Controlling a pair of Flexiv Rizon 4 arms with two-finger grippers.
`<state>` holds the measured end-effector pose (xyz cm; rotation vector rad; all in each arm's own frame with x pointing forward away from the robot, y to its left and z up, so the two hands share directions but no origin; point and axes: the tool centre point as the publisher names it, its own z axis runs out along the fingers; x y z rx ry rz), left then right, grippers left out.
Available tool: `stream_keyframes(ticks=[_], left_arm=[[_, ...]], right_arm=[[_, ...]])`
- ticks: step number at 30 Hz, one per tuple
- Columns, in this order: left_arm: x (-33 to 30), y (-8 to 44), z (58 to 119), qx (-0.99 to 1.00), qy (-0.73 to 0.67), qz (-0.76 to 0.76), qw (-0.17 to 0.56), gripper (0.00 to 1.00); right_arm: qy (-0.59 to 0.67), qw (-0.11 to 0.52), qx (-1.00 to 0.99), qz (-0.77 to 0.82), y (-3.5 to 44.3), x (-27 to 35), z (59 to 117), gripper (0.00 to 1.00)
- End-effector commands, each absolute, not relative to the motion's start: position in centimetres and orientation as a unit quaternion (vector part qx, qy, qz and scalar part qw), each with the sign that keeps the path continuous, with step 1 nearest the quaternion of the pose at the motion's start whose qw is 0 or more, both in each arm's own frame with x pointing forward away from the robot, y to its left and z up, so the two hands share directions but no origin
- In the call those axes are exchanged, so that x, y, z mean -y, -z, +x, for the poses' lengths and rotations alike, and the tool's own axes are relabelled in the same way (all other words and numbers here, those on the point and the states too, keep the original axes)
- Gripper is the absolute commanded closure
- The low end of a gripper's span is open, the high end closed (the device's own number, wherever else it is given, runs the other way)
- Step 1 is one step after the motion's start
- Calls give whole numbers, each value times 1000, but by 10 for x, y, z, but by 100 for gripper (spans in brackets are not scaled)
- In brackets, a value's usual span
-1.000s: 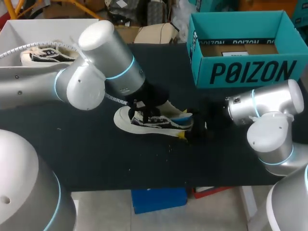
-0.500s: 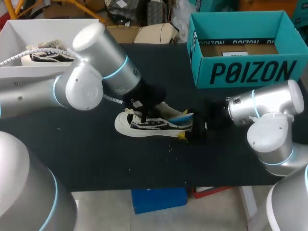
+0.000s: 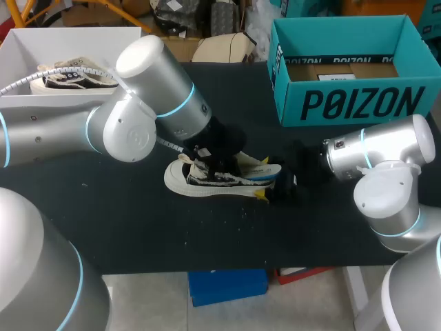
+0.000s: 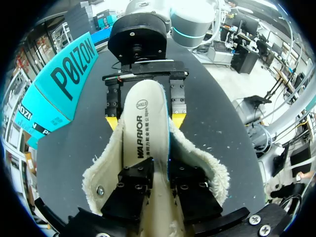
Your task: Take the shoe out of the shoebox, open the shoe tongue, remove and reinsert the insole, then place the shoe into the shoebox
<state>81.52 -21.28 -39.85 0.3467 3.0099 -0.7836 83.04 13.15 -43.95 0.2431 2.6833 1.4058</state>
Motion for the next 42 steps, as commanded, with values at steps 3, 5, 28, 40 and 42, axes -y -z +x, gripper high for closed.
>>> stream_keyframes(ticks=[3,5,28,40,42], left_arm=[[218,402,798,-962,239,115,65,65],[219,403,797,-962,234,115,84,65],[257,422,820,-955,231,121,140,60],[270,410,826,-946,249,129,160,62],[271,406,825,-945,253,132,162,63]], right_arm=[[-462,51,-882,81,442,-132,831,100],[-462,51,-882,81,442,-132,831,100],[-462,51,-882,81,442,-132,831,100],[-462,51,-882,81,442,-132,831,100],[-462,51,-882,81,442,-132,831,100]])
